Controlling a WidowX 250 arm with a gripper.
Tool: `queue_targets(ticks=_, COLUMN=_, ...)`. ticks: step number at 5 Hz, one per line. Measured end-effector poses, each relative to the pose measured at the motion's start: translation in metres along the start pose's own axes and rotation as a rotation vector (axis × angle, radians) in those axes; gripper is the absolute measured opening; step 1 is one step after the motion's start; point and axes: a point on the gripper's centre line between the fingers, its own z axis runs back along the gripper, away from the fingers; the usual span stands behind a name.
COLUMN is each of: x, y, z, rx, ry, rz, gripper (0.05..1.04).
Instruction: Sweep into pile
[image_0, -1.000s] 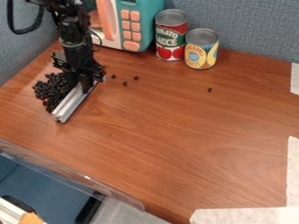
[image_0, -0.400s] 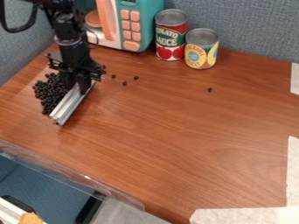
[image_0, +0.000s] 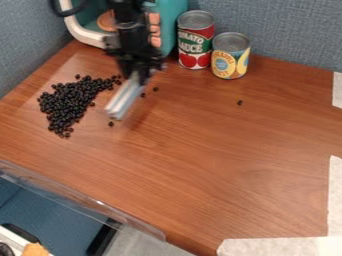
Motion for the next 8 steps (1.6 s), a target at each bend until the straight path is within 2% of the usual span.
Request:
queue_targets(ticks=2, x=0.05, y=-0.069, z=-0.018, rx=-0.09, ry=0.003, rz=-0.143, gripper=0.339)
queue_targets(ticks=4, x=0.065, y=-0.121, z=-0.018, rx=-0.099, ry=0.04, rz=-0.233, gripper=0.339)
queue_targets(ticks=5, x=0.069, y=-0.144, z=-0.009, rx=-0.093, ry=0.033, rz=-0.273, gripper=0.339)
queue_targets(ticks=6, x=0.077, y=-0.164, z=-0.012, rx=-0.093, ry=0.042, rz=-0.315, gripper=0.339)
queue_targets(ticks=7, x=0.085, y=-0.18, z=-0.023, rx=-0.115, ry=0.052, rz=-0.332, gripper=0.339)
queue_targets(ticks=8, x=0.086, y=-0.187, z=-0.032, rx=-0.116, ry=0.069, rz=-0.315, gripper=0.339)
